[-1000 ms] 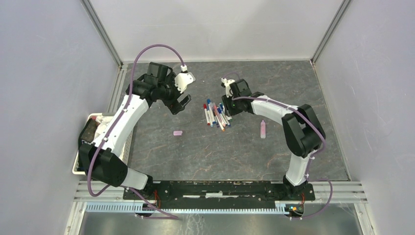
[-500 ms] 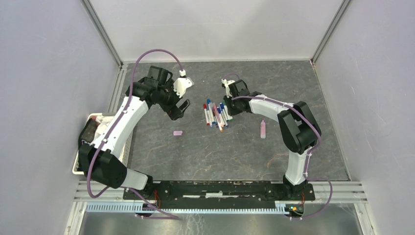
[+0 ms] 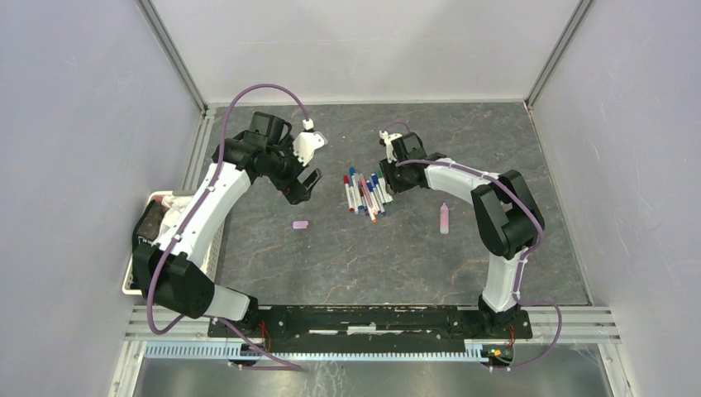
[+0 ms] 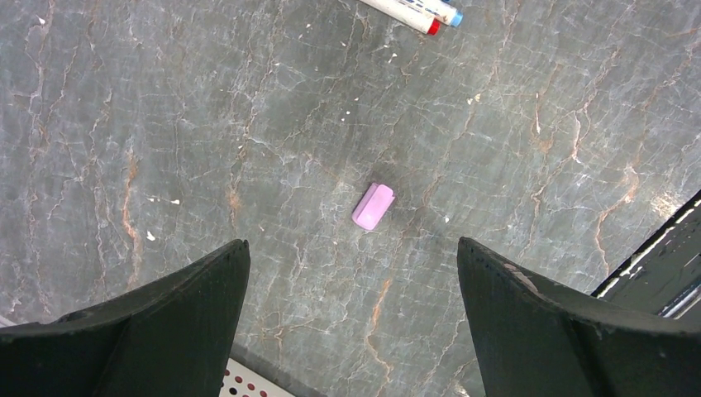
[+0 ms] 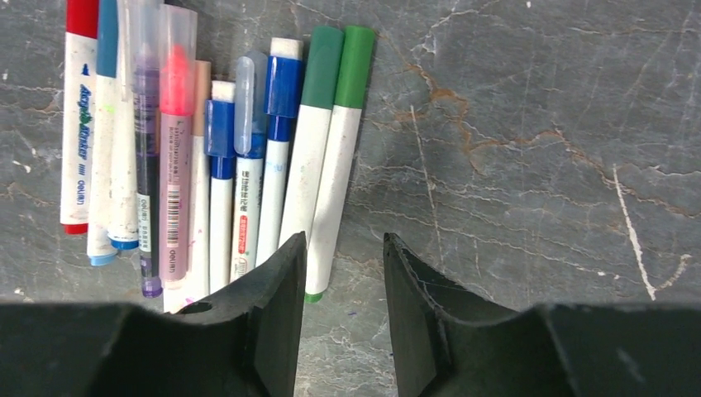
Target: Open the pen caps
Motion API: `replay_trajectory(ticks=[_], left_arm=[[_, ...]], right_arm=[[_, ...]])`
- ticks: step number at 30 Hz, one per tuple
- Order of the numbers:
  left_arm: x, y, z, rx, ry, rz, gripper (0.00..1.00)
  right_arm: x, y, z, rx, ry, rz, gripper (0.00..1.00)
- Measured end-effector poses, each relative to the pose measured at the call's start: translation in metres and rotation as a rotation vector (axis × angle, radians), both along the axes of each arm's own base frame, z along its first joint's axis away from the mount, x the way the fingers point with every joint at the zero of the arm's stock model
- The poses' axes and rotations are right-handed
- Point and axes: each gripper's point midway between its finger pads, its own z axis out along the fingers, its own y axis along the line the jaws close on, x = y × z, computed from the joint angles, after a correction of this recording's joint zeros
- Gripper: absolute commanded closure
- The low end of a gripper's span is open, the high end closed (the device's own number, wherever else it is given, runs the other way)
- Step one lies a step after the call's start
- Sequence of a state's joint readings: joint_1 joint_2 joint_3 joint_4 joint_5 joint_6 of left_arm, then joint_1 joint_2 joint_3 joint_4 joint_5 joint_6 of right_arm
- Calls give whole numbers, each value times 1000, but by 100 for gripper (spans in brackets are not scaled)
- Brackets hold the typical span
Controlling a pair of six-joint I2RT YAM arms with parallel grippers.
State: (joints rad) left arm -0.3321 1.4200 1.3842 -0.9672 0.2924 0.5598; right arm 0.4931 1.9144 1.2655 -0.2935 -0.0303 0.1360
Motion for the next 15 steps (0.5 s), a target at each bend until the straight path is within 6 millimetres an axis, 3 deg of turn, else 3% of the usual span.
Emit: replay_trajectory(ticks=[10, 15], left_arm=[[-1, 0, 0, -1, 7, 6, 0], [-1, 0, 0, -3, 8, 6, 0]], right_arm=[[-2, 4, 0, 21, 12, 0, 68], [-1, 1, -7, 1, 15, -16, 68]])
